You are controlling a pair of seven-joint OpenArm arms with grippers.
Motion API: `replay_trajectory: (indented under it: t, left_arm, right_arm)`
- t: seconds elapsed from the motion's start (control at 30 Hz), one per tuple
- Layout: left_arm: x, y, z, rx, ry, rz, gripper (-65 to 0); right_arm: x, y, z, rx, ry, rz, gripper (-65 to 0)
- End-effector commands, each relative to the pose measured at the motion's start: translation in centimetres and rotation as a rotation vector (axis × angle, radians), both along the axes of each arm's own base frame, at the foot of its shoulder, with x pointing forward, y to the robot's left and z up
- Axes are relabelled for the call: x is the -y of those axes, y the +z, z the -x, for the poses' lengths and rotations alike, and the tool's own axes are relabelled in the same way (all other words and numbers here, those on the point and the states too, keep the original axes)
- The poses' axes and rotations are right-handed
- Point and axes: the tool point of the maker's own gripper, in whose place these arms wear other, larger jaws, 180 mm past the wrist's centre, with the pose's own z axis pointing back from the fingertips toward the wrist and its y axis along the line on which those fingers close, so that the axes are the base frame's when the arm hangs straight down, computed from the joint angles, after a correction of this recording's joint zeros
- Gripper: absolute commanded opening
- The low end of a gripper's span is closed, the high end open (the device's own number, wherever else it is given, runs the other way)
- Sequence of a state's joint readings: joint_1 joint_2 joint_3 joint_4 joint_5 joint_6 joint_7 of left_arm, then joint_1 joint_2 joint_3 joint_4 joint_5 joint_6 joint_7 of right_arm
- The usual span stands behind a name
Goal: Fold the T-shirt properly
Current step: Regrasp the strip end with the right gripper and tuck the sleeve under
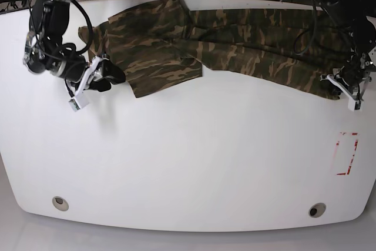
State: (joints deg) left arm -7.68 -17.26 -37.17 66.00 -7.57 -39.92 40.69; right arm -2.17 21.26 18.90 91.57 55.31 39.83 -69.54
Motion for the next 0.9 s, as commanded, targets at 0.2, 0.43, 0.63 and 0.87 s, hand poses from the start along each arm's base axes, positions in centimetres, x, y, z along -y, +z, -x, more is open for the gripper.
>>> replay_trajectory:
  t: [0.2,0.43,0.63,0.87]
  left_arm:
    - [-1.0,2.7,-1.0,0.071,-0.009,-0.055,-65.0]
    - [-1.2,2.7,-0.9,0.073,0.000,-0.053,-65.0]
    - [-2.1,3.0,-0.6,0.084,0.032,-0.049,-65.0]
    - [-2.0,3.0,-0.6,0.084,0.030,-0.048,-65.0]
  right_arm:
    - [-2.8,-0.7,-3.5,-0.021,0.084,-0.009,-30.6]
    - [-2.7,-2.7,-4.6,-0.103,0.037,-0.031,-30.6]
    - [-5.4,-3.7,-3.6,-0.142,0.131,-0.012,-30.6]
    - [-6.7,-5.1,-2.7,-0.208,0.113,-0.043,-30.8]
